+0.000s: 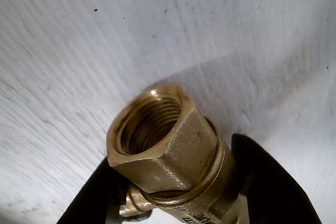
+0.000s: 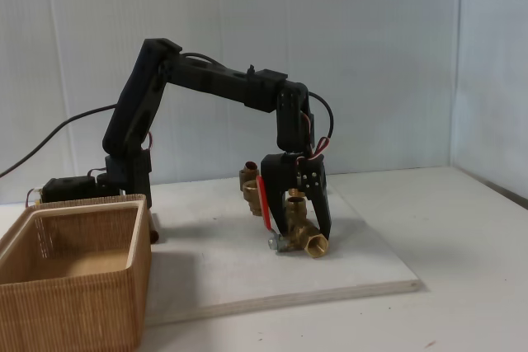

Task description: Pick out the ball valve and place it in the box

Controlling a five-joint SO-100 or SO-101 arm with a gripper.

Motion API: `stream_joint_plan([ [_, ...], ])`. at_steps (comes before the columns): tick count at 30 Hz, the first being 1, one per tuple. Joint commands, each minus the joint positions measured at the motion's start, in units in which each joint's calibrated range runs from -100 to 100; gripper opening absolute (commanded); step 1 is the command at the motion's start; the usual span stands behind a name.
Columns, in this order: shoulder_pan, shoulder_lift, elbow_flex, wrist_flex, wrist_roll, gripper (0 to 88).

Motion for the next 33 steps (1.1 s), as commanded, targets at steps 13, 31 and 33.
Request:
stream_joint_plan([
  [13, 0.26, -1.76, -13.26, 10.21, -0.17, 12.2],
  [31, 1.07, -2.35, -33.74, 24.93, -0.12, 12.2],
  [33, 1.88, -2.35, -34.65, 24.93, -0.12, 12.2],
])
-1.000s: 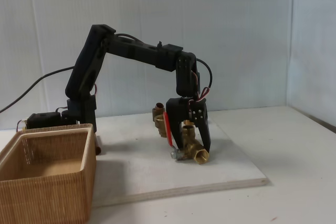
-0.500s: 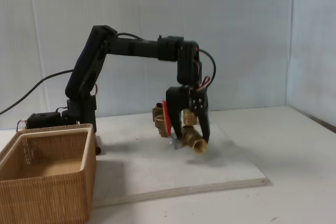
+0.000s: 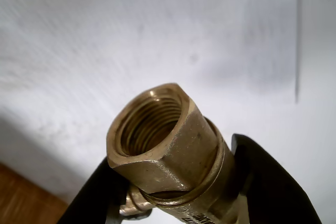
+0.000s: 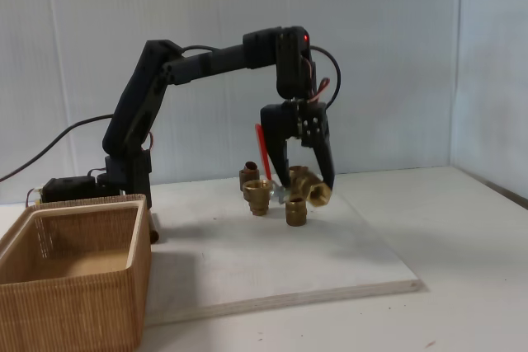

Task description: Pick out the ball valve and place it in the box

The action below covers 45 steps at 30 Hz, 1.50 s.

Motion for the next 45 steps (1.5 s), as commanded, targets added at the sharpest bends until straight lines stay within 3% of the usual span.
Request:
stream_joint_plan([
  [1, 1.36, -2.77, -5.05, 0.77, 0.24, 12.2],
  [7, 3.58, -7.77, -2.97, 0.86, 1.17, 12.2],
  [21, 14.13, -33.21, 17.42, 0.86, 11.42, 12.2],
  [27, 20.33, -41.69, 26.72, 0.77, 17.89, 12.2],
  [45, 36.94, -48.98, 41.25, 0.34, 31.55, 12.2],
])
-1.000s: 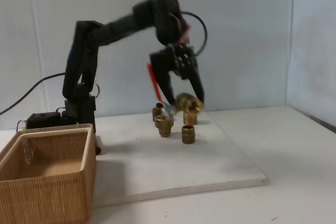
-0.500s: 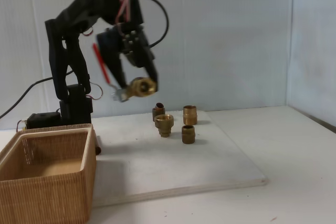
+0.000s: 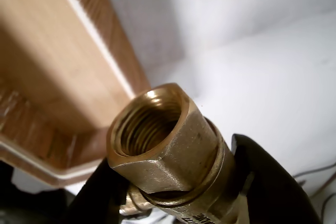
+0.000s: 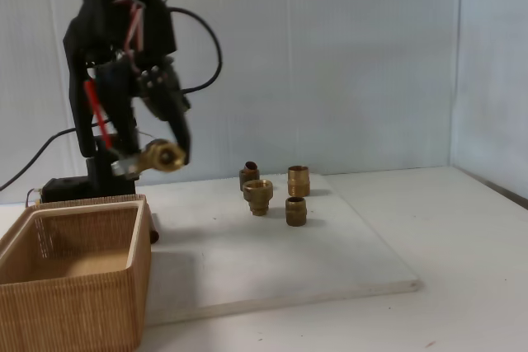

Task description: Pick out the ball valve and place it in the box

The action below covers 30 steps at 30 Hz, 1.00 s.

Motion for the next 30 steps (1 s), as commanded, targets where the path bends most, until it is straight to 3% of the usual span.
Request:
stream_joint_plan([
  [1, 2.85, -2.56, -0.87, 0.17, 3.09, 12.2],
  [12, 10.96, -0.95, 0.30, 0.17, 11.27, 12.2],
  [22, 14.58, 5.84, 0.30, 0.08, 15.51, 12.2],
  [30, 16.72, 11.09, 0.30, -1.47, 15.98, 12.2],
])
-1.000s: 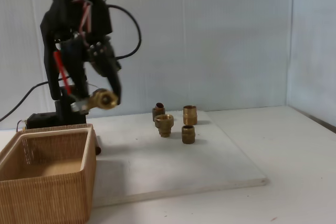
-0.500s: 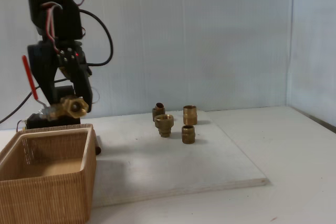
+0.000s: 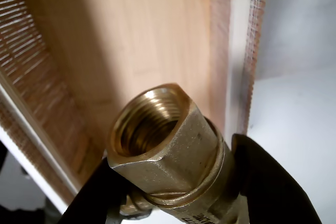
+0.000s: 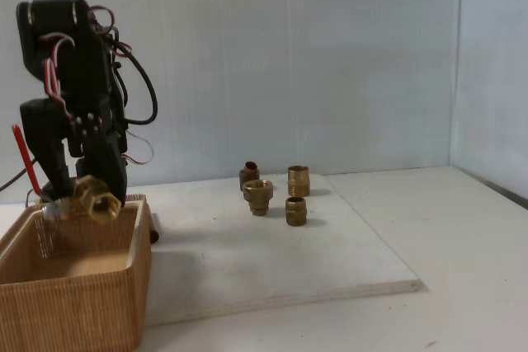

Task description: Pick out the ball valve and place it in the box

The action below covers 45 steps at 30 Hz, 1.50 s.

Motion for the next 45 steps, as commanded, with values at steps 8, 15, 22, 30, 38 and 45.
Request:
stream_joint_plan([
  [8, 2.34, 5.59, -0.79, -5.25, 0.32, 12.2],
  [15, 3.96, 9.66, -0.88, -8.18, 0.37, 12.2],
  [22, 5.36, 11.53, -0.88, -8.10, 0.37, 12.2],
  [30, 5.36, 16.10, -0.79, -9.64, 0.37, 12.2],
  [38, 5.44, 20.43, -0.79, -9.90, 2.39, 12.2],
  [45, 5.44, 21.87, -0.79, -10.42, 2.75, 12.2],
])
